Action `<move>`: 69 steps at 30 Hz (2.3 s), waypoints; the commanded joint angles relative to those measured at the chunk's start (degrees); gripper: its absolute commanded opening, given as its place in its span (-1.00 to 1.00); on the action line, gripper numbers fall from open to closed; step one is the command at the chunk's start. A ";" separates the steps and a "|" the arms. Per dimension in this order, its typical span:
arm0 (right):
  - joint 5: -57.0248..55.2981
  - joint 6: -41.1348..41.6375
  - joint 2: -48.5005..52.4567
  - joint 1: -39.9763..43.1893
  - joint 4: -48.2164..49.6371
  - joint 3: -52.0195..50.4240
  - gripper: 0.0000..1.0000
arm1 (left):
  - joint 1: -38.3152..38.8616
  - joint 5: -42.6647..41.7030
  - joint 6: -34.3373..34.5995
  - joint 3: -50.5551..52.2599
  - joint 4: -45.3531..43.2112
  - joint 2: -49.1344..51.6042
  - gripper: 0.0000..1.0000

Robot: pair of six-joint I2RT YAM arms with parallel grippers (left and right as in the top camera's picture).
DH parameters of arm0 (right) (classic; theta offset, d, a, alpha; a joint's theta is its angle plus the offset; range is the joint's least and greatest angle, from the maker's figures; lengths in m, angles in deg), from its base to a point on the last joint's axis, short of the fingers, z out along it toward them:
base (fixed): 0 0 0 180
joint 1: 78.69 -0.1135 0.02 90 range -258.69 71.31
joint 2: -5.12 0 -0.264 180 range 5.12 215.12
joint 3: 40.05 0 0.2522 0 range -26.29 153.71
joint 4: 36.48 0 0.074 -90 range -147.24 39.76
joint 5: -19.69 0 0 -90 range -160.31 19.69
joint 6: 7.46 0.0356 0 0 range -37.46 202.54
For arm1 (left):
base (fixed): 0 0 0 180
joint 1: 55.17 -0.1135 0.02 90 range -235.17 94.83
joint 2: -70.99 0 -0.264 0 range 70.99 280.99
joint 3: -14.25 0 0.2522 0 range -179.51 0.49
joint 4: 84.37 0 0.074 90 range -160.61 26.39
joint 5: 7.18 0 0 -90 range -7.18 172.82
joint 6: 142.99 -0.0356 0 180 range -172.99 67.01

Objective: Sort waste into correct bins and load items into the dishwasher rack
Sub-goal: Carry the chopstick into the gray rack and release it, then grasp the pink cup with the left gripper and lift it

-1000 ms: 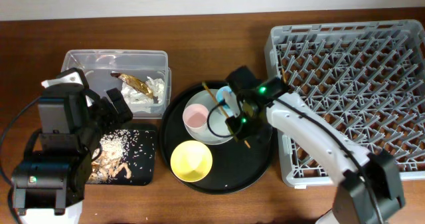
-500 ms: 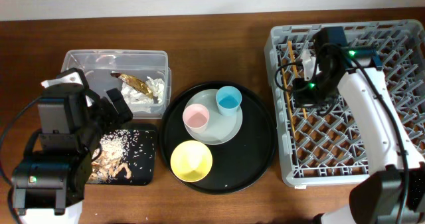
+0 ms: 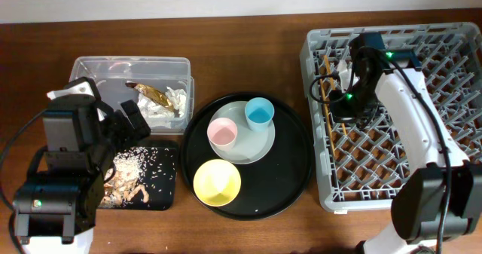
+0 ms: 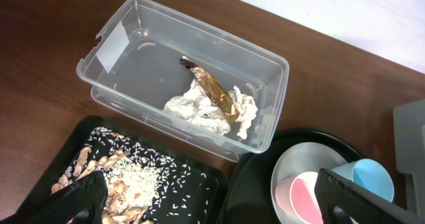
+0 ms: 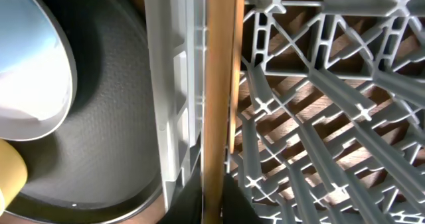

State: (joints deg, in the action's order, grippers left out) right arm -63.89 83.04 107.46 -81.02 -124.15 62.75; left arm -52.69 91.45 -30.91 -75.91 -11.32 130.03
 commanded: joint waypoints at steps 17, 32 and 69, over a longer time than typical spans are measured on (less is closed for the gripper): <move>5.84 0.00 0.35 0.15 0.22 2.67 0.80 | -0.31 0.85 -0.31 -1.05 -0.04 0.07 0.98; 13.55 -0.22 -2.29 0.15 -3.04 4.96 0.55 | 0.74 -22.60 0.57 1.16 4.09 0.87 0.93; 13.94 -0.24 -5.90 0.17 -7.58 8.66 0.60 | 16.06 -22.21 4.02 17.88 -25.53 27.28 -1.00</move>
State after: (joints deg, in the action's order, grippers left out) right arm -50.26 82.75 102.35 -81.02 -130.62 67.45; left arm -35.95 69.33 -26.36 -53.64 -40.17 160.85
